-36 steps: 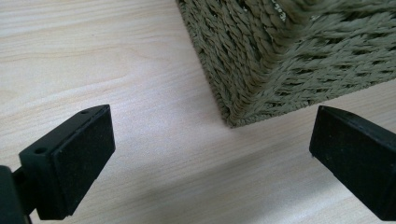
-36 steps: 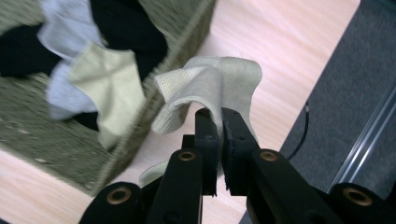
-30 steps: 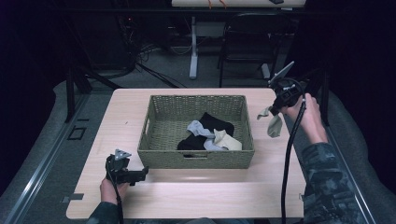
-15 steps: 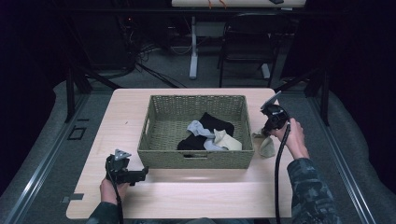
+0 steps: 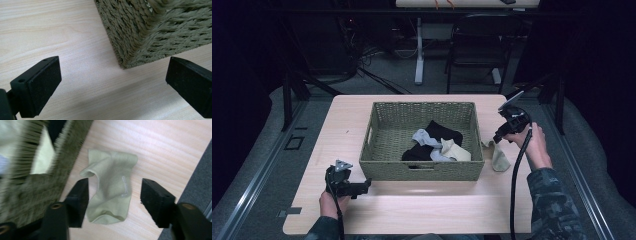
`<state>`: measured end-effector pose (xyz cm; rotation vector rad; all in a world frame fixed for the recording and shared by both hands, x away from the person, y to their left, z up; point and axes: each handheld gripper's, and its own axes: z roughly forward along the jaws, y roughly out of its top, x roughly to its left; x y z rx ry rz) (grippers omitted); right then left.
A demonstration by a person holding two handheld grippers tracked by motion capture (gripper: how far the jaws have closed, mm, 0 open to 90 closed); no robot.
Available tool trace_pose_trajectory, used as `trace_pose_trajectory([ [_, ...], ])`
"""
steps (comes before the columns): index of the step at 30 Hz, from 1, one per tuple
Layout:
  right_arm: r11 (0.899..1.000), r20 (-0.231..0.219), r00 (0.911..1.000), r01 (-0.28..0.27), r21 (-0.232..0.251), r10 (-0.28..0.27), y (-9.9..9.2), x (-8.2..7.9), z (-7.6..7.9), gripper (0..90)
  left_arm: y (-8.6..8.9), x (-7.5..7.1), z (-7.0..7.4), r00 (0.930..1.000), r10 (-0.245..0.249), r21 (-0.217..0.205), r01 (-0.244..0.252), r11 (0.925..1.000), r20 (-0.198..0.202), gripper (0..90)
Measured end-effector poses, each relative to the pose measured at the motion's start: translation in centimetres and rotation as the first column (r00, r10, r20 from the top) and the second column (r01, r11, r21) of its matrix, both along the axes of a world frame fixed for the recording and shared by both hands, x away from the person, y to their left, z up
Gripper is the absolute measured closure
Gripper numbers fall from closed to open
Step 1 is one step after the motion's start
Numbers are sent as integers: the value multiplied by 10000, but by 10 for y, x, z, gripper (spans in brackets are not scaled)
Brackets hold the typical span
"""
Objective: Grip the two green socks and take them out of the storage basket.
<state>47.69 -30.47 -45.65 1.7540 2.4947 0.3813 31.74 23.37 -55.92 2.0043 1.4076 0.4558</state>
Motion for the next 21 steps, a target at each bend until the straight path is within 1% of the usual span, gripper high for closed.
trace_pose_trajectory([
  [3, 9998, 34, 9998, -219, 10, 219, 0, -2, 13, 306, 0, 0, 0, 10000, 8, -8, -8, 10000, 20, 1],
  [4, 9992, -49, 9993, -357, 186, 358, 1, -2, 19, 270, 0, 0, 0, 10000, -6, -7, 6, 10000, 19, 0],
  [5, 9994, 100, 9995, -314, 115, 313, 3, -3, 23, 251, 0, 0, 0, 10000, -8, -2, 8, 10000, 4, 0],
  [6, 9991, 41, 9991, -412, 78, 412, 4, -2, 27, 223, 0, 0, 0, 10000, -8, -9, 8, 10000, 2, 0],
  [7, 9991, 41, 9991, -412, 78, 412, 4, -2, 27, 223, 0, 0, 0, 10000, -7, -9, 7, 10000, 7, 0],
  [8, 9991, 87, 9992, -391, 152, 390, 6, -3, 31, 209, 0, 0, 0, 10000, -2, -6, 2, 10000, 19, 0],
  [10, 9987, 184, 9985, -510, 49, 509, 10, -3, 39, 171, 1, 0, 0, 10000, 23, -19, -22, 10000, 37, 0],
  [11, 9978, 246, 9975, -659, 96, 657, 14, -2, 46, 144, 1, 0, 0, 10000, 34, -68, -34, 10000, 32, 0],
  [12, 9978, 246, 9975, -659, 96, 657, 14, -2, 46, 144, 1, 0, 0, 10000, 34, -68, -34, 10000, 32, 0],
  [13, 9971, 365, 9964, -762, 85, 758, 19, -2, 54, 118, 1, 1, -1, 10000, 60, -57, -61, 10000, -14, 0],
  [14, 9971, 365, 9964, -762, 85, 758, 19, -2, 54, 118, 1, 1, -1, 10000, 60, -57, -61, 10000, -14, 0],
  [15, 9962, 400, 9954, -871, 75, 868, 25, 0, 62, 83, 1, 2, -1, 10000, 65, -51, -65, 10000, -36, 0],
  [16, 9962, 400, 9954, -871, 75, 868, 25, 0, 62, 83, 1, 2, -1, 10000, 75, -46, -75, 10000, -22, 0],
  [18, 9944, 518, 9931, -1060, 38, 1057, 31, 1, 72, 71, 1, 1, 0, 10000, 90, -73, -90, 9999, 23, 0],
  [20, 9920, 603, 9902, -1263, 31, 1259, 39, 1, 79, 48, 1, 0, 0, 9999, 118, -71, -117, 9999, 65, 0],
  [21, 9898, 674, 9875, -1426, -33, 1425, 49, 0, 84, 39, 2, 1, 0, 9999, 143, -91, -143, 9999, 47, 0],
])
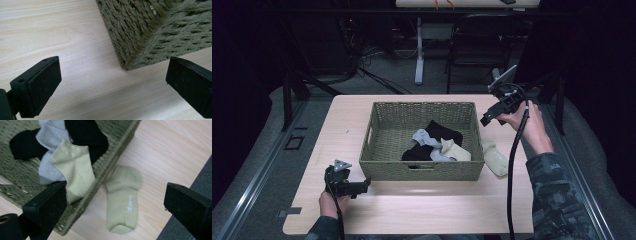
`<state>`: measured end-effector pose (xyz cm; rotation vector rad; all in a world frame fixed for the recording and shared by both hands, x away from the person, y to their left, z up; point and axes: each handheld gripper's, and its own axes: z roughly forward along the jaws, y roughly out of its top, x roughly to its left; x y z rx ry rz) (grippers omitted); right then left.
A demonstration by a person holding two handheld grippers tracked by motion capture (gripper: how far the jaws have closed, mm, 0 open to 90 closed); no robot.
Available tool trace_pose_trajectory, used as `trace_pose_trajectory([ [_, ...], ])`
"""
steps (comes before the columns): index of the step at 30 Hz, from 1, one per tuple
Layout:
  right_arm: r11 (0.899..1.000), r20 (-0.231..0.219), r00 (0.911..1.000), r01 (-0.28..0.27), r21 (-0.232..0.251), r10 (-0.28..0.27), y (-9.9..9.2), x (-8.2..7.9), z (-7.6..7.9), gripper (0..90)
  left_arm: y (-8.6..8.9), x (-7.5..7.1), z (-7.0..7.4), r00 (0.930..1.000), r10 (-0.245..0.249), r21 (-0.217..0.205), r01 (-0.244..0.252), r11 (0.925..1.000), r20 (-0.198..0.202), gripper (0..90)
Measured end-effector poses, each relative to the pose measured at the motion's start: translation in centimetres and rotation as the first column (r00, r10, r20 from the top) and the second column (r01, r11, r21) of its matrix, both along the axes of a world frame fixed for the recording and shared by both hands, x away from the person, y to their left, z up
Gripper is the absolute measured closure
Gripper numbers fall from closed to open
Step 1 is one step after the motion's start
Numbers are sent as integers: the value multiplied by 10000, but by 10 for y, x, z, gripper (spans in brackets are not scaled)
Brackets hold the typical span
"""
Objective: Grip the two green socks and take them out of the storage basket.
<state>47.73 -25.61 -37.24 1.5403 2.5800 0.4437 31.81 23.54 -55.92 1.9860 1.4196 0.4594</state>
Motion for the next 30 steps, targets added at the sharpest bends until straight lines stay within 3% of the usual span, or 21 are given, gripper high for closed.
trace_pose_trajectory([
  [7, 9983, 153, 9982, -577, -50, 577, 26, -1, 10, 20, 0, -1, 1, 10000, 6, -49, -6, 10000, 58, 0],
  [13, 9935, 166, 9934, -1137, 9, 1137, 52, -1, 9, 25, -1, -1, 1, 10000, -77, -39, 77, 10000, 15, 0],
  [25, 9819, -42, 9821, -1883, 224, 1885, 89, 3, -1, 41, 0, -1, 0, 10000, -39, -86, 40, 10000, 37, 0],
  [30, 9757, -279, 9754, -2182, 205, 2187, 106, 5, -14, 79, 0, -1, 1, 10000, -75, -51, 75, 10000, 18, 0],
])
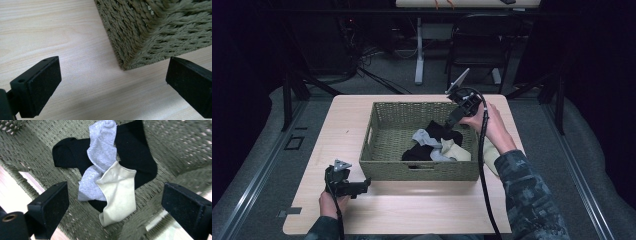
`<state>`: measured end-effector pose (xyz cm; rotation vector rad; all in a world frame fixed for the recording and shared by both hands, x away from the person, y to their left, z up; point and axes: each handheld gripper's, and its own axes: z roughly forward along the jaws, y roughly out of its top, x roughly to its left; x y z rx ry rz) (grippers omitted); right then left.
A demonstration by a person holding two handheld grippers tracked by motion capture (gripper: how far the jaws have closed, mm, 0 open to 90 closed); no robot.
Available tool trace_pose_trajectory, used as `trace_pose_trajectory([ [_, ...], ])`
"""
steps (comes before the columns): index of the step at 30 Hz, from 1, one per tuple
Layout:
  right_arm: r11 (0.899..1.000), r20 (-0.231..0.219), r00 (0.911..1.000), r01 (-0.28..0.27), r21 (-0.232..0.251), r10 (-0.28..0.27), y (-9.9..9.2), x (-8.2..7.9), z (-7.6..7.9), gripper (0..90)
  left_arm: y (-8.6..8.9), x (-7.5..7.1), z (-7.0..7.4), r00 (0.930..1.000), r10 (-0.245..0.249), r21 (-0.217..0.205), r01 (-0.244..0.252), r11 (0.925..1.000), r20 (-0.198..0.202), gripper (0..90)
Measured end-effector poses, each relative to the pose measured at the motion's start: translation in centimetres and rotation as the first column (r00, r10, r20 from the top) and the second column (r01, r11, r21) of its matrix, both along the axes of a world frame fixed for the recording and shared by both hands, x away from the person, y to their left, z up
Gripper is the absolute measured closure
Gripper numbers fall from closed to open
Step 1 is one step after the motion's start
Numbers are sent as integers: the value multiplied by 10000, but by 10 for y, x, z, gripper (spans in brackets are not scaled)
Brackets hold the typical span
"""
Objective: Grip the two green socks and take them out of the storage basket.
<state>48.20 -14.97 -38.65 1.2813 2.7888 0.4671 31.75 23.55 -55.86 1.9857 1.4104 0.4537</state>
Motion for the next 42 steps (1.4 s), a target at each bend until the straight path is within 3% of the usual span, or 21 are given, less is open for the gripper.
trace_pose_trajectory([
  [14, 9997, -680, 9977, 48, -253, -65, 16, 2, -48, 134, 0, 0, 0, 10000, -25, -28, 25, 10000, 21, 0],
  [19, 9994, -684, 9975, 161, -310, -182, 19, 2, -58, 150, 0, 0, 0, 10000, -20, -30, 20, 10000, 20, 0],
  [33, 9960, -1049, 9939, 239, -859, -328, 35, 5, -96, 360, 0, 0, 0, 10000, -36, -9, 36, 10000, 14, 0],
  [39, 9921, -1183, 9923, 220, -1234, -367, 37, 9, -109, 504, -1, 0, 0, 10000, -77, 3, 77, 10000, -5, 0],
  [42, 9915, -1263, 9911, 261, -1272, -422, 35, 9, -112, 633, -1, 0, 1, 10000, -45, 3, 45, 10000, 28, 0],
])
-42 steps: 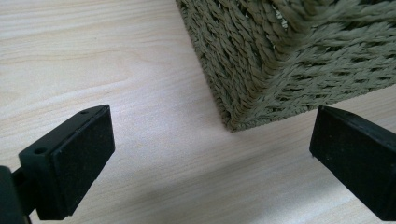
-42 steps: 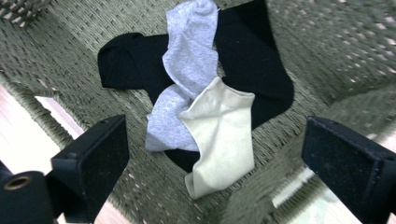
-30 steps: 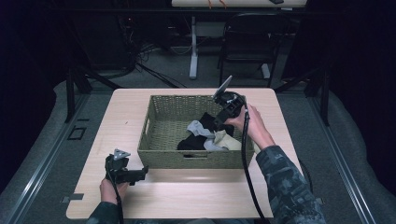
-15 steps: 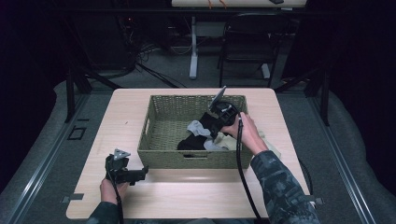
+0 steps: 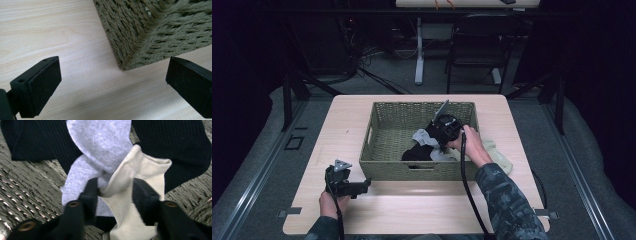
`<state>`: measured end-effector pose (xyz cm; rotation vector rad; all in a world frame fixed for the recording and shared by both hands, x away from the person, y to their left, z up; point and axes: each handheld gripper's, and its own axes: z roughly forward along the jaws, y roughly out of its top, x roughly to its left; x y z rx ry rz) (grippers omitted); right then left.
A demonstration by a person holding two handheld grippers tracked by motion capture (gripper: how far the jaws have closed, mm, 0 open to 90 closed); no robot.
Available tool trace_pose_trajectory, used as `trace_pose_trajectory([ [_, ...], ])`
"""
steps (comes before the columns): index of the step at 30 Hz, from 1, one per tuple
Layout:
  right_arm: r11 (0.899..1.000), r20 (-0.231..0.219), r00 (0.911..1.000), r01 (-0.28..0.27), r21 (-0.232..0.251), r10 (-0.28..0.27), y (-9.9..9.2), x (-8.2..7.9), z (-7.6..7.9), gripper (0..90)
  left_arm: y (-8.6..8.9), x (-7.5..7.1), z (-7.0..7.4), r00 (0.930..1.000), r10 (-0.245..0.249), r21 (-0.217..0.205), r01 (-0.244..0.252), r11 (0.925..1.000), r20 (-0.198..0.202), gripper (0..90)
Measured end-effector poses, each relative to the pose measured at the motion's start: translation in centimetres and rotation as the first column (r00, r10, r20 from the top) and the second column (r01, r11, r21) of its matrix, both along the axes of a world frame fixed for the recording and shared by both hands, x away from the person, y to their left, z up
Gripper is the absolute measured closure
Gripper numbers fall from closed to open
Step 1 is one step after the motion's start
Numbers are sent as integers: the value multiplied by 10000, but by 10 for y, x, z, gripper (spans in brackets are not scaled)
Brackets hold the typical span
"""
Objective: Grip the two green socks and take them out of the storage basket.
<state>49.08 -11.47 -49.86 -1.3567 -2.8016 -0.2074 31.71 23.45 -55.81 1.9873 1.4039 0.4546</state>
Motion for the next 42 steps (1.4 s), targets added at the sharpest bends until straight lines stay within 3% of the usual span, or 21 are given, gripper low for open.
trace_pose_trajectory([
  [3, 10000, -30, 10000, -61, -40, 61, -1, 0, -1, 682, 0, 0, 0, 10000, -11, 6, 11, 10000, 0, 0],
  [6, 10000, -55, 10000, -69, 37, 70, -2, 0, -2, 813, 0, 0, 0, 10000, -12, 2, 12, 10000, -1, 0],
  [10, 10000, -91, 9999, -78, 17, 78, -4, 1, 0, 861, 0, 0, 0, 10000, -1, 3, 1, 10000, 6, 0],
  [15, 10000, -58, 10000, -60, 65, 60, -9, -1, 8, 868, 0, 0, 0, 10000, -11, -9, 11, 10000, -27, 0],
  [26, 9994, 279, 9996, -5, 355, -5, -29, -2, 49, 870, 1, 1, 0, 10000, 71, -84, -71, 9999, 14, 0],
  [38, 9981, 575, 9983, -115, 606, 80, -30, -4, 84, 870, 2, 0, 0, 10000, 65, -159, -65, 9999, 13, 0],
  [42, 9984, 619, 9980, -193, 536, 160, -27, -4, 102, 870, 2, 0, 1, 10000, 80, -136, -80, 9999, 47, 0],
])
